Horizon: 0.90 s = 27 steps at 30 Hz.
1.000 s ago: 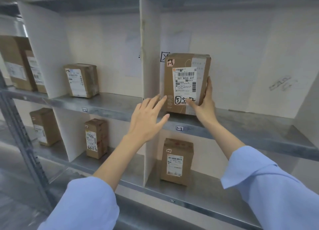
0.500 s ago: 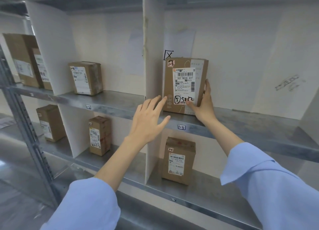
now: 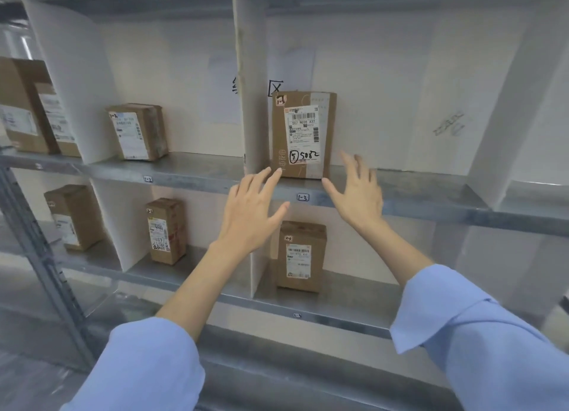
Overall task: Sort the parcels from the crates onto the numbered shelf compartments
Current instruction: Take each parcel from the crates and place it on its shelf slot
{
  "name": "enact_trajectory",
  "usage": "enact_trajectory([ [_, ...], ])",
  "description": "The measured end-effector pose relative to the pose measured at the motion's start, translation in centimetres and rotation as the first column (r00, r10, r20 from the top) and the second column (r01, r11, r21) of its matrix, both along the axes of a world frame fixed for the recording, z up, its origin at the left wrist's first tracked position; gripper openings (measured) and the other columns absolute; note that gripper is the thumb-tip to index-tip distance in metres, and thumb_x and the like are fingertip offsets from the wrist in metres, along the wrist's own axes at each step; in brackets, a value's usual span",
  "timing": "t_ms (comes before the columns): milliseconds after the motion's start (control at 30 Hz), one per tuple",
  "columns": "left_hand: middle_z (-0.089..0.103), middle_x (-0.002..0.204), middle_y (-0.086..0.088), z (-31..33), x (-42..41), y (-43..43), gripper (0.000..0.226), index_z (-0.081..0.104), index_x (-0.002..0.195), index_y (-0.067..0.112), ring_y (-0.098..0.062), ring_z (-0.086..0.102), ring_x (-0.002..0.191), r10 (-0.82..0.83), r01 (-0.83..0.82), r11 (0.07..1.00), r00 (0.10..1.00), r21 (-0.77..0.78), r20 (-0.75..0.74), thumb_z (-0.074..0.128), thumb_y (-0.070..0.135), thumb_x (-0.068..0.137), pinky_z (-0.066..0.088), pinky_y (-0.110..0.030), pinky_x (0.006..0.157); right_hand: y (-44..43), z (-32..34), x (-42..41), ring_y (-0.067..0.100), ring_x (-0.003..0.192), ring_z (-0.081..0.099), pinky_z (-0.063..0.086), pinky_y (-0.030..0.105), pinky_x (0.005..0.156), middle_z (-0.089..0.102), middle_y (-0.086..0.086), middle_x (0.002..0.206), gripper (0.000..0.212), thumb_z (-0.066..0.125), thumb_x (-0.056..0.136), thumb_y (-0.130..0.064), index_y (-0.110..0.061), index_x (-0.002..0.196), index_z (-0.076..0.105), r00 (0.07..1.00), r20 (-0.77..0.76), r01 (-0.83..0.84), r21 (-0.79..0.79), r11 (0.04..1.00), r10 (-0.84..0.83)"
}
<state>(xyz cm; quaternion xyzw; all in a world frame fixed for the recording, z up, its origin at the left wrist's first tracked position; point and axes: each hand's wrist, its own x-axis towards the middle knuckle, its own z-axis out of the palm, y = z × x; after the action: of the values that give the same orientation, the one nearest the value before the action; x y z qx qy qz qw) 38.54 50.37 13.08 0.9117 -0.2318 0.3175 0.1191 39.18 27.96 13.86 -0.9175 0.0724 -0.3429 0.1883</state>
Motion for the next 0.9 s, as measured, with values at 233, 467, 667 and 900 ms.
enact_trajectory([
  [233,0.024,0.162,0.002,-1.7,-4.5,-5.9,0.065,0.021,0.156,0.029,-0.020,0.024,0.144,-0.166,0.167,0.986,0.986,0.011,-0.033,0.038,0.053,0.098,0.020,-0.037,0.113,-3.8,-2.5,-9.6,0.026,0.147,0.019,0.024,0.045,0.114,0.012,-0.002,0.166,0.069,0.040,0.097,-0.062,-0.039,0.157,0.015,0.984,-0.084,0.144,-0.113,0.983,-0.154],
  [467,0.017,0.164,0.002,-3.2,-9.6,-16.0,0.068,0.016,0.156,0.033,-0.022,0.024,0.145,-0.372,0.377,0.923,0.926,0.078,-0.069,0.038,0.058,0.097,0.021,-0.037,0.112,-11.4,-4.0,-19.9,0.027,0.149,0.014,0.024,0.043,0.114,0.004,-0.005,0.167,0.070,0.035,0.097,-0.065,-0.040,0.157,0.008,0.896,-0.207,0.358,-0.183,0.916,-0.392],
  [667,0.019,0.163,0.002,-3.9,-14.9,-25.8,0.069,0.018,0.156,0.032,-0.023,0.027,0.142,-0.560,0.569,0.818,0.821,0.084,-0.106,0.041,0.057,0.096,0.024,-0.039,0.111,-18.7,-4.4,-29.6,0.029,0.149,0.017,0.025,0.047,0.115,0.008,-0.001,0.167,0.071,0.033,0.098,-0.065,-0.035,0.158,0.010,0.780,-0.224,0.542,-0.225,0.810,-0.584],
  [900,0.023,0.162,0.002,-5.0,-25.1,-39.9,0.068,0.019,0.156,0.032,-0.024,0.028,0.141,-0.758,0.767,0.634,0.641,0.095,-0.116,0.035,0.059,0.096,0.025,-0.040,0.109,-28.1,-5.9,-43.8,0.028,0.147,0.020,0.027,0.047,0.113,0.014,-0.002,0.165,0.068,0.033,0.098,-0.064,-0.036,0.157,0.015,0.628,-0.226,0.723,-0.183,0.666,-0.744],
])
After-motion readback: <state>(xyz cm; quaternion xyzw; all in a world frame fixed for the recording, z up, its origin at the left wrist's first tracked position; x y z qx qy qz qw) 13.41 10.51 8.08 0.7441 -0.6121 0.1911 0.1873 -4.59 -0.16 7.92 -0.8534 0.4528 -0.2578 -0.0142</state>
